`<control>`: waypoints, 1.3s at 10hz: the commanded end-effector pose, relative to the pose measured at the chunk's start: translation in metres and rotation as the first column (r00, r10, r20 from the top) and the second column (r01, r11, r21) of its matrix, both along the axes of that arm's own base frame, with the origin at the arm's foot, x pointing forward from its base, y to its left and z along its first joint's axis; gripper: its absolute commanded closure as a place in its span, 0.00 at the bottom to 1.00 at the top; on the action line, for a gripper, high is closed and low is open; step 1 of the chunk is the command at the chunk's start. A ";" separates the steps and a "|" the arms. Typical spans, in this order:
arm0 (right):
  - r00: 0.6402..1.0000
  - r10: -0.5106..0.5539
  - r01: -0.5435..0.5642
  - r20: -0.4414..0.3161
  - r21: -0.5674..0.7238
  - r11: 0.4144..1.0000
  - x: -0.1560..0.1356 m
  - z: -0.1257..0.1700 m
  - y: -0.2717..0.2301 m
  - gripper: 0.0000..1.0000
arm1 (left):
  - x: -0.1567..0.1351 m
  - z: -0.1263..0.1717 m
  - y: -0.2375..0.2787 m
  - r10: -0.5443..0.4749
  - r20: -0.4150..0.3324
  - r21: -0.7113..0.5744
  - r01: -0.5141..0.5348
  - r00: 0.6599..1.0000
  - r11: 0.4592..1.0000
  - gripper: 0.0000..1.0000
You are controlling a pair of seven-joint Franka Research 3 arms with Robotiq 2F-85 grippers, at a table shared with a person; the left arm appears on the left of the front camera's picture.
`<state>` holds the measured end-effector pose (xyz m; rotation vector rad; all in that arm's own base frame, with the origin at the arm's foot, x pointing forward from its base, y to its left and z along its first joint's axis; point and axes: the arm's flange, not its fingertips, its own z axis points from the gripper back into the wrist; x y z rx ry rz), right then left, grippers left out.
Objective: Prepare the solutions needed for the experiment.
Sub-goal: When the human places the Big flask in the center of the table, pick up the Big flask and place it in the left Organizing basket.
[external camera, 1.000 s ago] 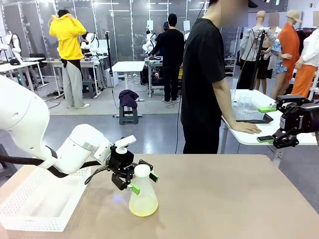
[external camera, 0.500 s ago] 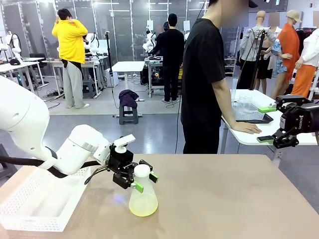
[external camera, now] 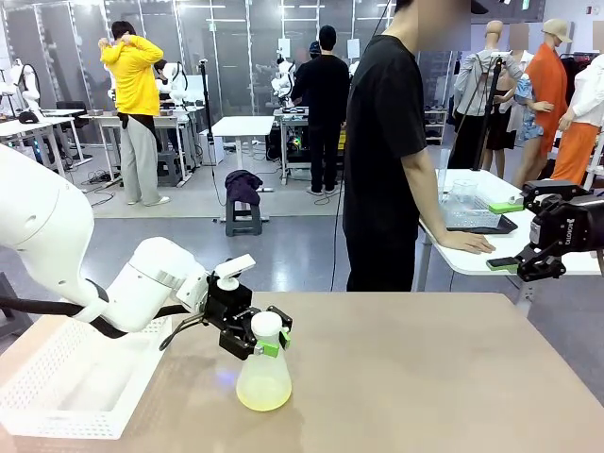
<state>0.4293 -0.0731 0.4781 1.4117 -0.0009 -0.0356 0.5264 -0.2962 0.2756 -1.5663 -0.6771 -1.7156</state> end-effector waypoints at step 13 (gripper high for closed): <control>1.000 0.007 -0.006 0.012 -0.003 1.000 0.001 0.001 0.000 0.00 | -0.028 0.171 0.173 0.225 0.282 -0.123 -0.198 0.933 0.972 1.00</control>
